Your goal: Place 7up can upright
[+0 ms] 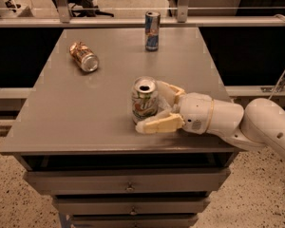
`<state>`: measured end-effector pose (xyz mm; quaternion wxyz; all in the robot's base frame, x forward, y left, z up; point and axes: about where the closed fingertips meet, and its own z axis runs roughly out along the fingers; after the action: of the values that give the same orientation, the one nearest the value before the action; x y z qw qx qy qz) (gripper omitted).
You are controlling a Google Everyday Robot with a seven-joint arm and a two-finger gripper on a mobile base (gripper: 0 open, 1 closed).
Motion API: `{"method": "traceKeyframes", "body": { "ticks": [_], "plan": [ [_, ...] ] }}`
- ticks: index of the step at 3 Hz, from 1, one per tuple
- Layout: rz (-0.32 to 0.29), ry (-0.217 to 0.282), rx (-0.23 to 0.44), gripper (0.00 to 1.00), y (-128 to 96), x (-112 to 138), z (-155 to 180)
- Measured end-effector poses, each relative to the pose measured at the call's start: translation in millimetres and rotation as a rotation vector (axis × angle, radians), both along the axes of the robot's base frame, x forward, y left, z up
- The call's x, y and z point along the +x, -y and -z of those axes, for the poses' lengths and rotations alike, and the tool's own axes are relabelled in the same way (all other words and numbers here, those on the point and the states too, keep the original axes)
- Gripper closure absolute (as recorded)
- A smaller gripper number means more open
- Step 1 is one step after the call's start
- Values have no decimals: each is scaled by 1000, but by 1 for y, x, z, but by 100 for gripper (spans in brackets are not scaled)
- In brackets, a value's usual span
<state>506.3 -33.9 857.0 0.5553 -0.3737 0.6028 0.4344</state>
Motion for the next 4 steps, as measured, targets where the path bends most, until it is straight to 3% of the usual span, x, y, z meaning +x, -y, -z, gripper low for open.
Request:
{"method": "traceKeyframes", "body": {
  "ticks": [1, 2, 3, 4],
  "plan": [
    [0, -13, -38, 0, 13, -4, 4],
    [38, -21, -95, 0, 45, -5, 3],
    [119, 8, -136, 0, 94, -5, -20],
    [237, 64, -124, 0, 145, -6, -59]
  ]
}}
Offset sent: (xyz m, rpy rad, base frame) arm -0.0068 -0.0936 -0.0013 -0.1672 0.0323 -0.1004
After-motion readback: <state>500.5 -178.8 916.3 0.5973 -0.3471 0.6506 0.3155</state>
